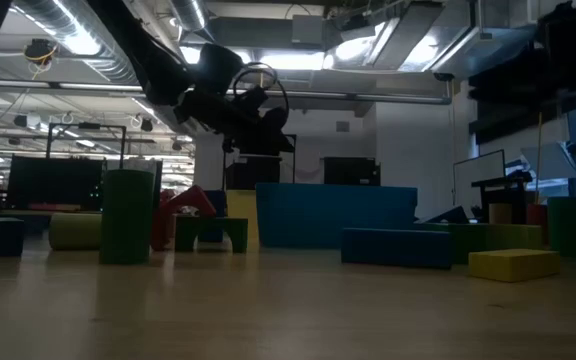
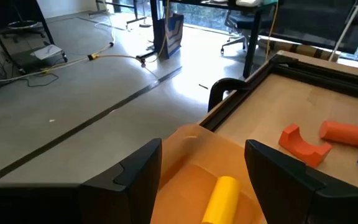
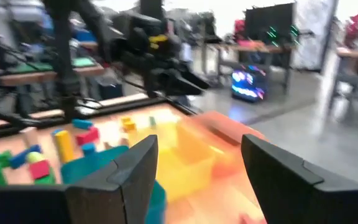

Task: Sort blocks by size
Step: Put the brown cylinder block into the orange bin

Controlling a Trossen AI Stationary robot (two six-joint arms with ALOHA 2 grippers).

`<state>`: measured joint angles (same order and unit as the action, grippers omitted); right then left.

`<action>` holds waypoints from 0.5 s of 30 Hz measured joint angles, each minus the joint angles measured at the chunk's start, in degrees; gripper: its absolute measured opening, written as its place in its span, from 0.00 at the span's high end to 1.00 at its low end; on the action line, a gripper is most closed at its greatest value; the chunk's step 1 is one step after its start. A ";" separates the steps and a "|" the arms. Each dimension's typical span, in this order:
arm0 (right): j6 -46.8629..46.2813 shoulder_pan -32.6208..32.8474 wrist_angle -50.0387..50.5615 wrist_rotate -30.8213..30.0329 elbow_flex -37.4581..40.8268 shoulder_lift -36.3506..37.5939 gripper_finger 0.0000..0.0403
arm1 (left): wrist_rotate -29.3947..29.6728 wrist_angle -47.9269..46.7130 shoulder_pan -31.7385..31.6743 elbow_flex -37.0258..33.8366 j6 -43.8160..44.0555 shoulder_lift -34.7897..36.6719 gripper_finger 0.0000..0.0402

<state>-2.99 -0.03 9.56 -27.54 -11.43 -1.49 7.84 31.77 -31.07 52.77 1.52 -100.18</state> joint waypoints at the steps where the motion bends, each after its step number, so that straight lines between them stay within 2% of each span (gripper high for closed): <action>1: -1.32 0.00 2.60 -1.16 -1.77 -0.48 0.42 | 0.02 -0.02 0.00 0.00 0.02 0.04 0.47; 5: -5.85 0.00 13.31 -5.38 -7.96 -4.08 0.42 | -0.62 -0.39 0.00 0.00 1.36 0.04 0.46; 9: -10.80 0.00 21.82 -8.75 -13.41 -9.60 0.42 | -3.95 -1.92 0.00 -0.02 2.87 0.37 0.46; 15: -18.22 -0.05 31.39 -8.91 -20.91 -19.69 0.42 | -9.56 -6.14 0.55 -0.04 3.12 3.61 0.48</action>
<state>-21.21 -0.09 40.95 -36.46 -32.34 -21.18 -1.72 25.63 -30.52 52.73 4.63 -96.57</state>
